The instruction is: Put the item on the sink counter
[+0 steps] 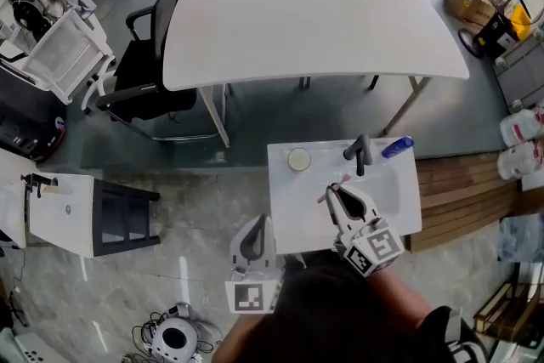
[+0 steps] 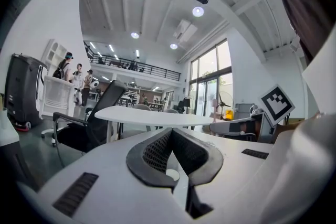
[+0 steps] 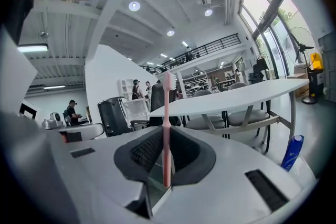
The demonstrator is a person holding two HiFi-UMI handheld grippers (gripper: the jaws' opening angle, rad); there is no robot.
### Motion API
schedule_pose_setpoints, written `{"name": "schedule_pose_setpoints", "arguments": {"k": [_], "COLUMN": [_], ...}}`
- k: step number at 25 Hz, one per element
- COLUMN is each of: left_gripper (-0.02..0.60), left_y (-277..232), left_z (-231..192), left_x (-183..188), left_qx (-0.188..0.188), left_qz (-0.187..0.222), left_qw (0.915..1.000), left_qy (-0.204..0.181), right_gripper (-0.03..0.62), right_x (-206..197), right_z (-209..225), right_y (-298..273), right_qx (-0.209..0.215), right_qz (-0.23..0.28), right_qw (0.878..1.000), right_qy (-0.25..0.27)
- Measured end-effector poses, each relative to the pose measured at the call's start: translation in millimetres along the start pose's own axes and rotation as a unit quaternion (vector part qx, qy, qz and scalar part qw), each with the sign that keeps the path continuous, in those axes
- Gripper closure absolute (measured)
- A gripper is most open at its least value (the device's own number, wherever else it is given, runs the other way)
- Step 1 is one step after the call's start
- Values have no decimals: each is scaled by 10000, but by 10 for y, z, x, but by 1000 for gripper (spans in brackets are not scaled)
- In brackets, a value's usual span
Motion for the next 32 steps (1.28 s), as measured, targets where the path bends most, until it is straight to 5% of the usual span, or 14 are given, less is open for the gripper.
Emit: {"name": "schedule_pose_setpoints", "arguments": {"k": [14,32], "left_gripper": [566,566], "left_y": [-538,-901], "left_z": [-61,-62], "left_x": [54,-93], "left_qx": [299,409], "left_qz": [-99,-318], "left_qw": [9995,9984], "left_qy": [96,207], "right_gripper": [556,556], "right_x": [-203,-946], "right_z": [492,926], "right_y": [-768,-1456], "right_qx": [229,210], "right_qz": [-473,-1131], "right_qw": [9986,9931], "right_qy": [-107,-225]}}
Point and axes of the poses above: the fingertips, and each gripper's own axes: y backward along the fingers, z to its right, x out of its top, the point moved 8 cm from there along y, backward along the fingers, and after that the axes turned 4 degrees about z, right-handed, at the moved point
